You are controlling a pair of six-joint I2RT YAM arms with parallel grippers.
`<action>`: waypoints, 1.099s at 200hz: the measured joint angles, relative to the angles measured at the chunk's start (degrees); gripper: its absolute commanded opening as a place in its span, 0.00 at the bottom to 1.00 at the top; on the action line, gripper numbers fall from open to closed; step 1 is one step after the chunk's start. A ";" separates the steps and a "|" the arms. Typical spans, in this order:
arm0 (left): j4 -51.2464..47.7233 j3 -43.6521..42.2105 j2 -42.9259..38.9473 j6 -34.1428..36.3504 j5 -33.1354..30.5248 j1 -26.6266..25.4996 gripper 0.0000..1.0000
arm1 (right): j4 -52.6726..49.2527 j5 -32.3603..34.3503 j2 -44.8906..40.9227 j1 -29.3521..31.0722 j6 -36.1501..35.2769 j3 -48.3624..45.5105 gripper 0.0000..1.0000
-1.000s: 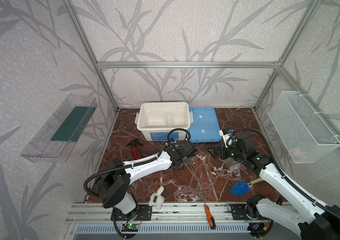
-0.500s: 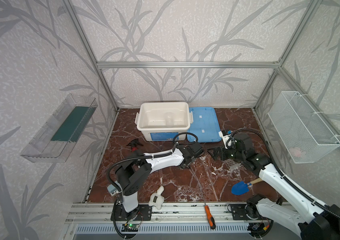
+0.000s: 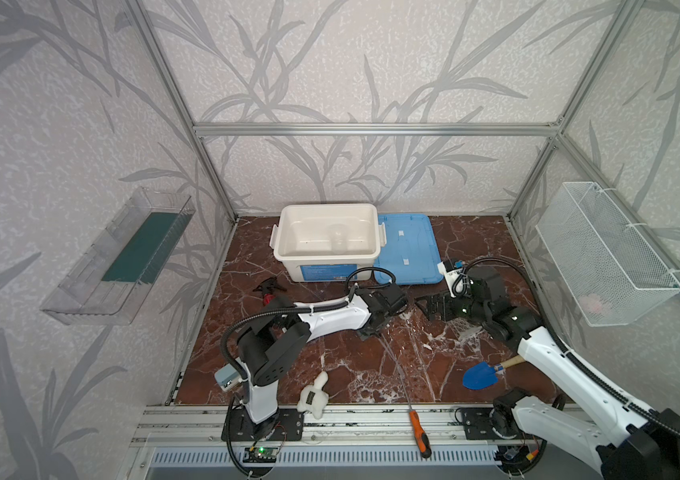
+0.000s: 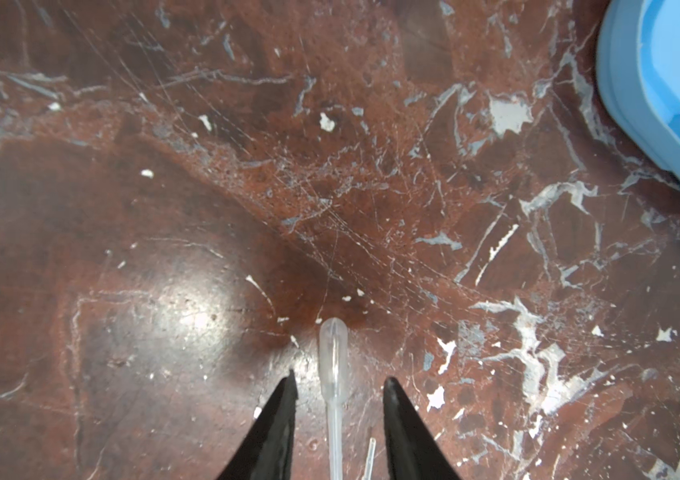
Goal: Organize the chemistry lab equipment
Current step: 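Close the left gripper on the pipette and lift it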
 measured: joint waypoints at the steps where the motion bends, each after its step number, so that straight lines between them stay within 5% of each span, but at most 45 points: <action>1: 0.00 -0.02 0.04 0.00 0.00 0.00 0.35 | 0.00 0.00 0.00 0.00 0.00 0.00 0.99; 59: -0.11 0.02 2.54 0.39 0.63 0.37 0.28 | -0.09 1.11 -0.57 0.00 0.00 0.00 0.99; 120: -0.17 0.13 2.69 1.11 0.76 0.37 0.10 | -0.42 1.55 -0.57 0.00 -0.07 0.00 0.99; 172: -0.74 0.39 2.58 1.73 -0.57 0.39 0.06 | -0.83 1.68 -0.55 0.00 -0.26 0.00 0.99; 220: -3.19 0.20 -4.22 5.64 -4.28 0.39 0.00 | -0.98 1.88 -0.55 0.00 -0.33 0.02 0.99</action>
